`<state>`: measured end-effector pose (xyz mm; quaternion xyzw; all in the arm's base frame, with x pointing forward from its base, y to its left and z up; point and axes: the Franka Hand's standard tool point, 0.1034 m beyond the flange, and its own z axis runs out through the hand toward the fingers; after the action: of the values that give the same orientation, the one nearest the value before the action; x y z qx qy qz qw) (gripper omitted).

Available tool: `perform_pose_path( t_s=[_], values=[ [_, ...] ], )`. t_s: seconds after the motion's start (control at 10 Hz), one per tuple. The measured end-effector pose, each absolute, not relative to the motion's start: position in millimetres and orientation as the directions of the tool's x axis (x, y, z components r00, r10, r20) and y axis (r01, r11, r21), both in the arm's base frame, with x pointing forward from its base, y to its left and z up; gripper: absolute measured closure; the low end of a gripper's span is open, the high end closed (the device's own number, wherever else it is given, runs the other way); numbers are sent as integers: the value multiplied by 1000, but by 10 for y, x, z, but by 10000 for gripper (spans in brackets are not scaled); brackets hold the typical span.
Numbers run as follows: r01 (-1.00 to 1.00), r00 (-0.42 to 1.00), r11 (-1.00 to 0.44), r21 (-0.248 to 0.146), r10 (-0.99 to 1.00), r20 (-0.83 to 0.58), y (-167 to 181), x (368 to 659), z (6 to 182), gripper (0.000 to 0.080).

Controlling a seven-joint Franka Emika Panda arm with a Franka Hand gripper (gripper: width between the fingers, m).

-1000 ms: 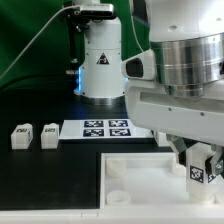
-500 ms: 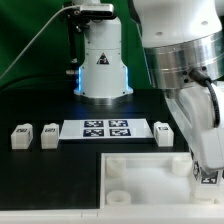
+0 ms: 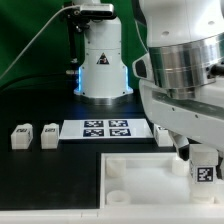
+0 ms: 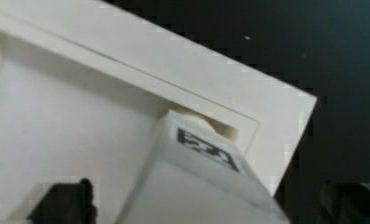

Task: Assemble one leg

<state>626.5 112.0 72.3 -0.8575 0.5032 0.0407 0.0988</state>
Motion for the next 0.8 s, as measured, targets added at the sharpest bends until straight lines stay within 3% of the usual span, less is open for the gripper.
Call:
perform_pose_path(
  t_s=[0.2,0.3,0.4,0.6,0.8],
  values=[
    [-738,675,-656,-162,-726,-135,1108,6266,720,151],
    [-627,779,-761,-164,-619,-103,1115,6260,720,151],
    [-445,895,-884,-140,-443,-50,1154,6252,727,150],
    [-152,988,-978,-142,-153,-3,1182,6247,730,150],
    [-141,990,-979,-144,-142,-2,1180,6246,726,150]
  ],
)
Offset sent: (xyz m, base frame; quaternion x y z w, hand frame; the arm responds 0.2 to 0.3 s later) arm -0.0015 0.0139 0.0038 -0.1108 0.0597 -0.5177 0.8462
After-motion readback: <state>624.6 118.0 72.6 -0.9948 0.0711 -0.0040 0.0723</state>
